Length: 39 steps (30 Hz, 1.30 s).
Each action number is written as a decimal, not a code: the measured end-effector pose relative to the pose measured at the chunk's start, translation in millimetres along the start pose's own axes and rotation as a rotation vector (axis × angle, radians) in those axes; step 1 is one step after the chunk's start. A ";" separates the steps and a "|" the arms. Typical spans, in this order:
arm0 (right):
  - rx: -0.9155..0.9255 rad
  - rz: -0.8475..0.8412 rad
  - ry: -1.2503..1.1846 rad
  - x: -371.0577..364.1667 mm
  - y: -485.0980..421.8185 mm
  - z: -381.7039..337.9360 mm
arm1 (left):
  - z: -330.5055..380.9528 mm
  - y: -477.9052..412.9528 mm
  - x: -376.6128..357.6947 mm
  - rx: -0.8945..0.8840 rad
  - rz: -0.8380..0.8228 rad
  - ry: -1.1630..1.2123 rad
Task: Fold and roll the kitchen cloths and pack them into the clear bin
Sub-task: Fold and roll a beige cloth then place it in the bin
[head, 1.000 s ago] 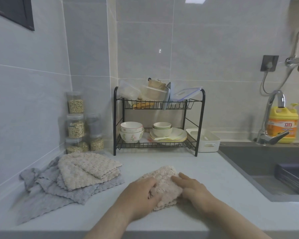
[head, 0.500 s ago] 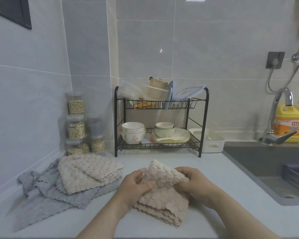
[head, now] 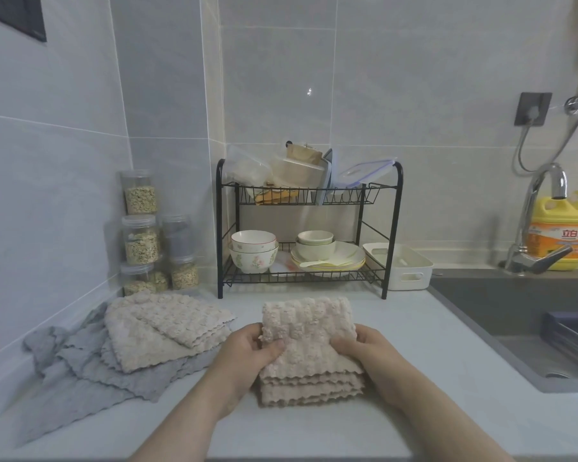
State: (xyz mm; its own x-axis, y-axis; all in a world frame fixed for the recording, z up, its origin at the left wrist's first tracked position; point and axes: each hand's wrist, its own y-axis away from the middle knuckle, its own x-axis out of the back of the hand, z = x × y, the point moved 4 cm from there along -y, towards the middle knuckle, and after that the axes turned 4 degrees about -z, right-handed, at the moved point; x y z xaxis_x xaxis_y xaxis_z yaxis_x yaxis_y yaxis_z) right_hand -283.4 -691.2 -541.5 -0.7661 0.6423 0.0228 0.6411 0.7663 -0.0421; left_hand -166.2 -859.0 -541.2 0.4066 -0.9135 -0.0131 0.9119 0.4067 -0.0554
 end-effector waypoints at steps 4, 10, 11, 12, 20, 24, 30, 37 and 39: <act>0.001 0.053 -0.055 3.2 -1.6 0.6 | 2.4 2.2 3.6 0.023 -0.025 0.040; 0.039 0.003 -0.172 3.9 -2.9 0.7 | 4.2 0.6 7.2 0.007 -0.039 0.219; 0.050 -0.008 -0.163 4.8 -4.2 2.0 | 4.0 0.0 6.5 0.003 -0.036 0.233; 0.056 -0.014 -0.153 5.1 -4.1 1.9 | 3.6 -0.7 7.1 0.002 -0.025 0.248; 0.022 -0.046 -0.069 2.3 -4.4 2.1 | -0.5 -3.3 11.7 0.033 0.066 0.224; -0.013 -0.043 -0.181 3.1 -6.4 8.4 | 1.3 0.8 7.4 0.026 0.021 0.128; 0.057 0.071 0.129 10.1 -7.3 12.5 | -5.1 2.5 1.9 -0.008 0.056 -0.130; 0.081 0.119 -0.108 13.5 -3.5 7.8 | -7.7 -1.8 9.9 0.006 0.081 -0.179; 0.082 0.137 -0.142 12.5 -0.4 4.2 | -6.7 -2.2 12.0 -0.012 0.091 -0.127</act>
State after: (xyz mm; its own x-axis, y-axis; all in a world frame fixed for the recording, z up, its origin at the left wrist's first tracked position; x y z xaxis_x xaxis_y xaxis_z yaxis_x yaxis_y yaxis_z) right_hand -293.4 -683.5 -545.4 -0.6747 0.7266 -0.1295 0.7381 0.6646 -0.1165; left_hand -163.7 -871.0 -547.9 0.4917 -0.8641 0.1077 0.8707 0.4866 -0.0716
